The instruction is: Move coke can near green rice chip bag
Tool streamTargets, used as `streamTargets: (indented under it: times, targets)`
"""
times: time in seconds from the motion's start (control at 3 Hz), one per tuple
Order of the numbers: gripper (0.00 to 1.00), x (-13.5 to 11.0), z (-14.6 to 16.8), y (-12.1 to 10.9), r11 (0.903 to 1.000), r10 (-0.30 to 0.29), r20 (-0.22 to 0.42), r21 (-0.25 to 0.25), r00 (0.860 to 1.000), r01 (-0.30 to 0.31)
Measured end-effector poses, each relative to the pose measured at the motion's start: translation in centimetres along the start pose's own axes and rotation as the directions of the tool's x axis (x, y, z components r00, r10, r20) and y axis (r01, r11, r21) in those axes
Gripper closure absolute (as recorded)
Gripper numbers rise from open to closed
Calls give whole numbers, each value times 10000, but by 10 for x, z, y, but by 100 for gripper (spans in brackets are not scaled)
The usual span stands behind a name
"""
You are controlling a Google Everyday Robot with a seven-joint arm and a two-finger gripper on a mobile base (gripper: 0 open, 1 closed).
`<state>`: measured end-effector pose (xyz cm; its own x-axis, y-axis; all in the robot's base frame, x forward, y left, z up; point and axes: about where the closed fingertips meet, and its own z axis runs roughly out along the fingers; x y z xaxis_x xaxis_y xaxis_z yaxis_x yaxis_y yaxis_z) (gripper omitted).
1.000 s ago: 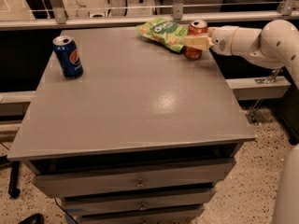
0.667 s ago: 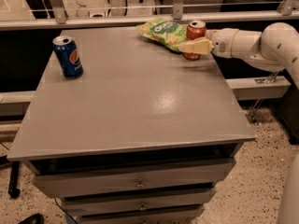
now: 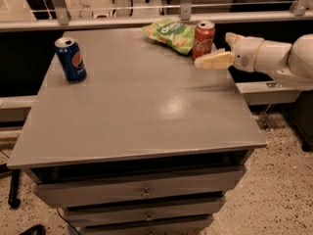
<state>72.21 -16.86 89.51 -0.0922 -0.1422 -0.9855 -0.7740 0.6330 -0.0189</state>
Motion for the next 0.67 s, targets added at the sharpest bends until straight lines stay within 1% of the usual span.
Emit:
streamTargets:
  times: [0.33,0.67]
  targets:
    - [0,-8,-52,36,9957,-929,329,89,9951,926]
    - [0,-20,-89,76,9846,-1706,901,551,9812,1661]
